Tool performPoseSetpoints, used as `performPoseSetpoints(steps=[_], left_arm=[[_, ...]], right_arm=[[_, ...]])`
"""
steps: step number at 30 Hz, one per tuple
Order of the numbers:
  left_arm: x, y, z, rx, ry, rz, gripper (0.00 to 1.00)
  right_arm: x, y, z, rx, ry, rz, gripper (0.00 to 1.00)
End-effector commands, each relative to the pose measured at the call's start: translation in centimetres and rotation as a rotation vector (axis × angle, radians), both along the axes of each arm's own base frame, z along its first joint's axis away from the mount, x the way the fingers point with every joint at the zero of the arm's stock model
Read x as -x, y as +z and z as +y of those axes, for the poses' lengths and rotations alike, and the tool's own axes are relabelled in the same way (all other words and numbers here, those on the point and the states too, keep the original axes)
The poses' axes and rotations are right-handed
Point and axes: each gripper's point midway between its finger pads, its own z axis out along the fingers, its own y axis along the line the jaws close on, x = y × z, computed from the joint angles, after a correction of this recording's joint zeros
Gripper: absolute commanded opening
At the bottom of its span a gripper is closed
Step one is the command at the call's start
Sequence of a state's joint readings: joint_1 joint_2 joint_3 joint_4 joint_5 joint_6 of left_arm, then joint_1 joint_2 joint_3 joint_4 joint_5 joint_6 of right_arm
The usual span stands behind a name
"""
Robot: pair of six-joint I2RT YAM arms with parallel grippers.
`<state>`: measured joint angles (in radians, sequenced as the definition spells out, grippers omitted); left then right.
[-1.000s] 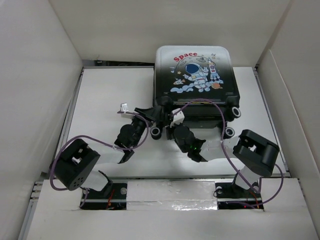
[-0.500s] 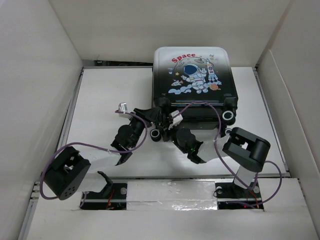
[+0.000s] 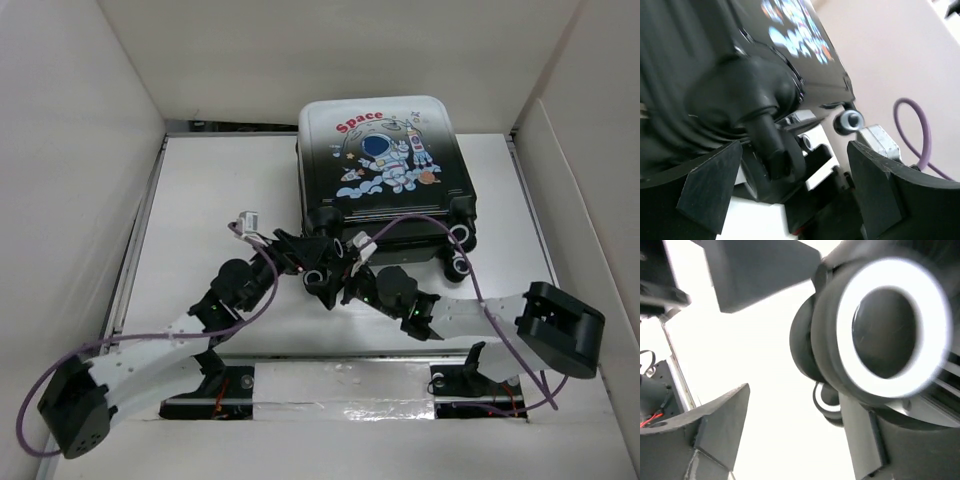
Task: Pack the luggage
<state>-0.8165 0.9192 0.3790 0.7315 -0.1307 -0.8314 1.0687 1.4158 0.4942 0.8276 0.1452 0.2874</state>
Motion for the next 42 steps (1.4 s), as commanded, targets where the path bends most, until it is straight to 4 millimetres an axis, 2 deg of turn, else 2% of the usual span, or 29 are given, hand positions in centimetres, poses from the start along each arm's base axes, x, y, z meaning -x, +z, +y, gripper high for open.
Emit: performPoseSetpoints(steps=[1, 2, 3, 4, 5, 6, 7, 8, 9, 10, 11, 13, 17, 18, 19, 20, 22, 23, 24, 26, 27, 30, 33, 39, 42], left_arm=[[-0.4, 0.5, 4.7, -0.124, 0.161, -0.016, 0.85], [-0.6, 0.4, 5.8, -0.124, 0.196, -0.011, 0.84], [-1.1, -0.4, 7.4, -0.131, 0.247, 0.005, 0.8], [-0.7, -0.4, 8.2, -0.12, 0.256, 0.002, 0.75], [-0.6, -0.8, 8.6, -0.113, 0.257, 0.011, 0.7], [-0.2, -2.6, 8.5, -0.129, 0.233, 0.035, 0.51], [0.1, -3.4, 8.5, -0.131, 0.219, 0.049, 0.41], [0.3, -4.3, 8.2, -0.131, 0.202, 0.064, 0.34], [1.1, -6.6, 7.6, -0.152, 0.147, 0.092, 0.24], [1.6, -8.2, 6.9, -0.153, 0.101, 0.11, 0.19], [1.4, -8.2, 6.8, -0.15, 0.101, 0.107, 0.19], [2.2, -10.3, 5.8, -0.175, 0.066, 0.141, 0.14], [2.5, -11.3, 4.4, -0.193, 0.042, 0.123, 0.19], [2.2, -11.0, 4.2, -0.194, 0.044, 0.111, 0.28], [2.0, -11.2, 3.5, -0.2, 0.034, 0.106, 0.34], [2.0, -10.9, 3.0, -0.196, 0.023, 0.099, 0.39], [1.7, -10.2, 1.7, -0.181, -0.003, 0.07, 0.44], [1.4, -10.2, 1.5, -0.181, -0.001, 0.064, 0.45], [1.4, -9.8, 1.0, -0.174, -0.005, 0.055, 0.45], [1.1, -9.5, 0.3, -0.162, -0.009, 0.036, 0.45], [1.3, -8.9, -0.3, -0.152, -0.024, 0.021, 0.45], [0.4, -8.5, -0.5, -0.154, 0.018, 0.001, 0.44], [-0.5, -8.1, -0.7, -0.148, 0.05, -0.027, 0.44], [-2.0, -7.9, -0.7, -0.165, 0.112, -0.061, 0.43], [-2.9, -7.8, -0.7, -0.171, 0.15, -0.072, 0.41]], right_arm=[[1.1, -2.4, -2.1, 0.105, -0.007, 0.061, 0.79], [1.2, -1.7, -2.7, 0.095, -0.016, 0.057, 0.81], [1.4, -1.6, -3.0, 0.097, -0.02, 0.064, 0.84], [1.7, -2.0, -3.6, 0.124, -0.021, 0.08, 0.85], [1.8, -0.8, -3.9, 0.106, -0.025, 0.07, 0.87], [1.7, -0.1, -4.1, 0.11, -0.032, 0.066, 0.89], [2.3, -0.9, -4.7, 0.16, -0.032, 0.089, 0.9], [1.9, -0.4, -5.2, 0.169, -0.061, 0.084, 0.91], [1.7, 1.3, -5.4, 0.147, -0.078, 0.068, 0.92], [1.4, 1.6, -6.1, 0.175, -0.102, 0.06, 0.93], [1.3, 2.0, -6.1, 0.178, -0.108, 0.06, 0.94], [1.0, 4.4, -5.8, 0.175, -0.105, 0.028, 0.96], [0.2, 7.6, -4.6, 0.17, -0.104, 0.004, 1.0], [-0.1, 8.0, -4.4, 0.17, -0.12, 0.006, 1.0], [-0.6, 7.4, -4.1, 0.191, -0.134, 0.019, 1.0], [-1.2, 8.5, -3.7, 0.182, -0.16, 0.011, 1.0], [-2.0, 8.3, -3.4, 0.211, -0.193, 0.025, 1.0], [-2.8, 7.2, -3.2, 0.248, -0.23, 0.038, 1.0], [-3.3, 8.1, -2.8, 0.235, -0.248, 0.04, 1.0], [-3.9, 7.1, -3.0, 0.287, -0.288, 0.065, 0.99], [-4.0, 7.2, -3.0, 0.281, -0.3, 0.07, 0.99], [-4.4, 7.1, -2.9, 0.271, -0.311, 0.053, 0.93], [-5.0, 6.7, -3.1, 0.283, -0.358, 0.062, 0.93], [-4.9, 5.3, -2.2, 0.283, -0.311, 0.104, 0.9], [-4.7, 6.3, -1.0, 0.217, -0.261, 0.087, 0.86]])
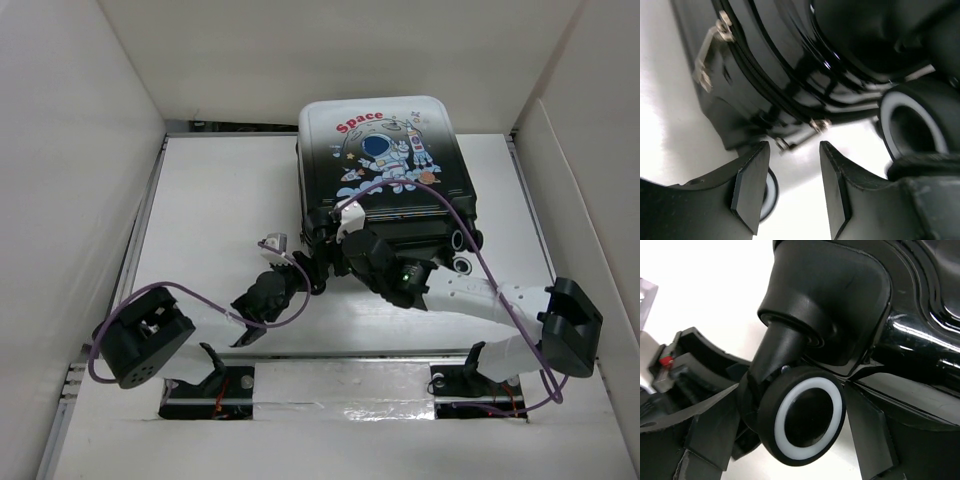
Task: Pack the luggage
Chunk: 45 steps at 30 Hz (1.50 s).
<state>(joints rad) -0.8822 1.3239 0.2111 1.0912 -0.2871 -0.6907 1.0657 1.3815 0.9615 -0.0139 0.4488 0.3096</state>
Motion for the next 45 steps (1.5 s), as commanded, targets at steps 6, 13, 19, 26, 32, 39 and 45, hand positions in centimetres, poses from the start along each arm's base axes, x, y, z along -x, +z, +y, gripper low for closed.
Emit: performPoseSetpoints(steps=[6, 13, 19, 26, 32, 39, 45], left_arm=[[-2.3, 5.9, -1.2, 0.147, 0.076, -0.169, 0.39], [-1.6, 7.3, -2.9, 0.184, 0.059, -0.2, 0.36], [-1.4, 7.5, -3.9, 0.194, 0.035, -0.201, 0.33], [-0.8, 8.0, -5.2, 0.195, -0.004, -0.236, 0.29], [-1.1, 7.8, -5.7, 0.181, 0.005, -0.246, 0.14], [-1.5, 7.7, -4.7, 0.169, 0.056, -0.245, 0.0], [-1.5, 6.9, -3.2, 0.109, 0.11, -0.246, 0.0]], right_arm=[[-0.4, 1.5, 2.3, -0.095, 0.054, 0.001, 0.82], [-0.7, 0.8, 2.3, -0.105, 0.045, 0.009, 0.76], [-0.7, 0.5, 2.4, -0.1, 0.048, 0.012, 0.74], [-0.8, 0.2, 2.1, -0.111, 0.044, 0.022, 0.77], [-0.4, 0.5, 2.0, -0.125, 0.058, 0.018, 0.57], [-0.5, 0.5, 1.2, -0.127, 0.044, 0.012, 0.45], [-1.3, 1.5, 0.7, -0.135, 0.022, -0.026, 0.21]])
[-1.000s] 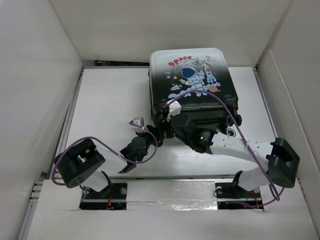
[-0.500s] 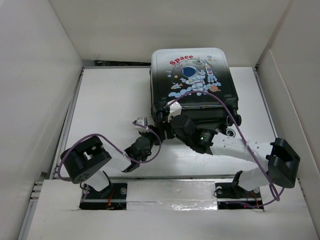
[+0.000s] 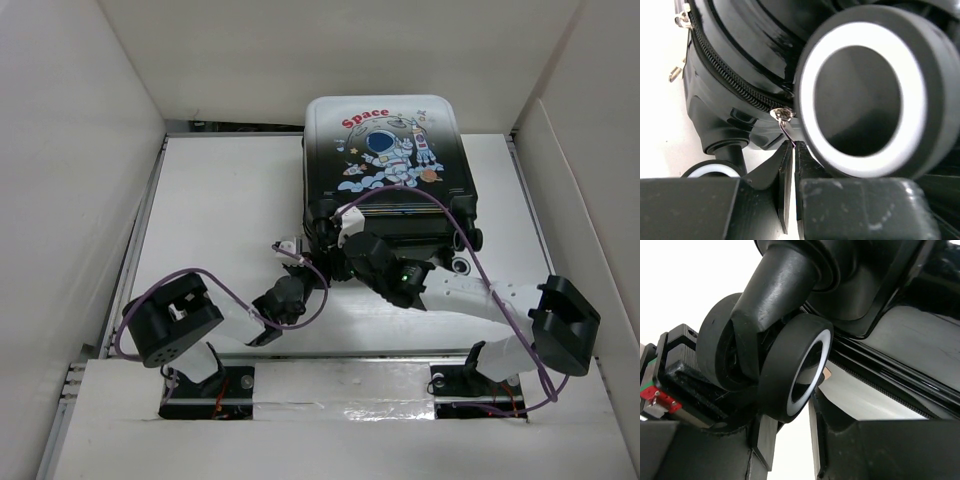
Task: Pack the luggage
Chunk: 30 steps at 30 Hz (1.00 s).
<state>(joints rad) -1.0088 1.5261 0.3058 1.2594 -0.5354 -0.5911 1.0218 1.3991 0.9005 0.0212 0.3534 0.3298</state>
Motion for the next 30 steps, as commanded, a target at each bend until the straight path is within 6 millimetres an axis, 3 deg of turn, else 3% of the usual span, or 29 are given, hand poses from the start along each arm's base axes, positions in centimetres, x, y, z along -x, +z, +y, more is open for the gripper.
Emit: performPoseSetpoints(steps=[1, 4, 6, 10, 11, 19, 24, 30], left_arm=[[-0.1, 6.3, -0.7, 0.15, -0.003, -0.146, 0.0], [-0.1, 5.2, 0.3, 0.109, 0.025, -0.133, 0.0], [0.1, 5.0, 0.8, 0.1, 0.031, -0.131, 0.0], [0.4, 4.8, 1.2, 0.082, 0.024, -0.128, 0.0], [0.5, 4.9, 1.2, 0.087, 0.021, -0.131, 0.0], [0.7, 4.6, 0.8, 0.102, 0.0, -0.13, 0.0], [0.7, 4.3, 0.8, 0.102, -0.001, -0.128, 0.0], [0.7, 3.8, 0.7, 0.11, -0.02, -0.127, 0.0]], right_arm=[[-1.3, 4.6, 1.1, -0.137, -0.015, -0.099, 0.17], [-1.4, 5.2, 0.6, -0.136, -0.029, -0.112, 0.12], [-1.3, 5.7, 0.4, -0.144, -0.031, -0.12, 0.16], [-0.5, 6.3, -0.4, -0.13, -0.023, -0.117, 0.95], [-0.5, 6.7, -0.3, -0.131, -0.021, -0.119, 0.99], [-0.5, 8.4, 0.6, -0.14, -0.02, -0.135, 1.0], [-1.6, 6.3, 2.3, -0.116, -0.046, -0.085, 1.0], [-3.2, 5.8, 3.6, -0.113, -0.112, -0.069, 0.98]])
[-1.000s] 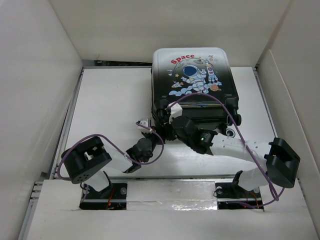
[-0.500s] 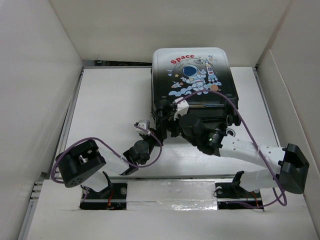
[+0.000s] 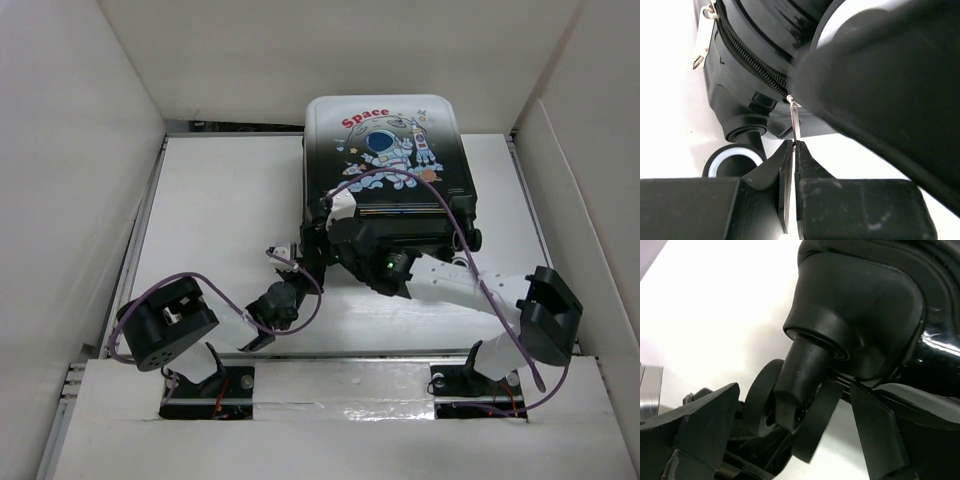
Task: Pack the luggage
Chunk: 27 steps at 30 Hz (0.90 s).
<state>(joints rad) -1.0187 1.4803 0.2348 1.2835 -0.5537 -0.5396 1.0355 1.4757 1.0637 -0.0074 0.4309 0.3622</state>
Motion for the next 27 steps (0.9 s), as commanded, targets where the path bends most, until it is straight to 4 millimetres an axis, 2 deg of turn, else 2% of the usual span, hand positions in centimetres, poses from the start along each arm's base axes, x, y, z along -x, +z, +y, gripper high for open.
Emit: performPoseSetpoints(steps=[1, 3, 4, 5, 6, 7, 8, 10, 13, 17, 20, 23, 25, 27], left_arm=[[-0.3, 4.2, -0.7, 0.16, -0.023, -0.1, 0.0], [-0.5, 4.3, -0.5, 0.166, -0.023, -0.104, 0.0], [-0.4, 4.1, -0.5, 0.162, -0.024, -0.101, 0.0], [-0.6, 4.2, -0.2, 0.165, -0.017, -0.104, 0.0], [-0.6, 4.2, -0.2, 0.168, -0.02, -0.106, 0.0], [-0.7, 4.3, 0.1, 0.168, -0.012, -0.108, 0.0], [-0.7, 4.4, 0.1, 0.168, -0.014, -0.111, 0.0], [-1.0, 4.5, 0.4, 0.164, -0.003, -0.116, 0.0], [-1.4, 4.1, 1.1, 0.137, 0.027, -0.106, 0.0], [-2.2, 2.5, 3.5, 0.091, 0.108, -0.044, 0.0], [-1.6, 2.3, 4.5, 0.093, 0.113, -0.042, 0.0], [-1.1, 3.1, 4.2, 0.102, 0.069, -0.076, 0.0], [-0.6, 3.4, 3.3, 0.094, 0.022, -0.085, 0.0], [-0.1, 4.0, 1.6, 0.082, -0.074, -0.115, 0.0]], right_arm=[[-1.4, 0.7, 0.7, -0.024, -0.095, 0.003, 0.96], [-1.4, 0.2, 0.5, -0.024, -0.122, -0.004, 0.9], [-1.8, 0.8, 0.5, -0.062, -0.139, -0.03, 0.75], [-1.8, 1.3, 0.2, -0.077, -0.148, -0.045, 0.69], [-1.6, 0.7, -0.2, -0.071, -0.149, -0.047, 0.65], [-1.8, 1.5, -0.4, -0.095, -0.157, -0.069, 0.5], [-1.7, 1.6, -0.6, -0.095, -0.159, -0.075, 0.38], [-1.7, 1.5, -1.2, -0.083, -0.171, -0.083, 0.26], [-1.5, 1.6, -2.1, -0.071, -0.185, -0.089, 0.12], [-0.9, 1.6, -3.5, -0.069, -0.192, -0.1, 0.05], [-0.5, 1.8, -3.6, -0.078, -0.163, -0.112, 0.05], [-0.7, 1.8, -3.4, -0.083, -0.15, -0.106, 0.05], [-0.6, 2.0, -3.1, -0.087, -0.135, -0.106, 0.05], [-0.6, 1.9, -2.8, -0.088, -0.125, -0.104, 0.05]])
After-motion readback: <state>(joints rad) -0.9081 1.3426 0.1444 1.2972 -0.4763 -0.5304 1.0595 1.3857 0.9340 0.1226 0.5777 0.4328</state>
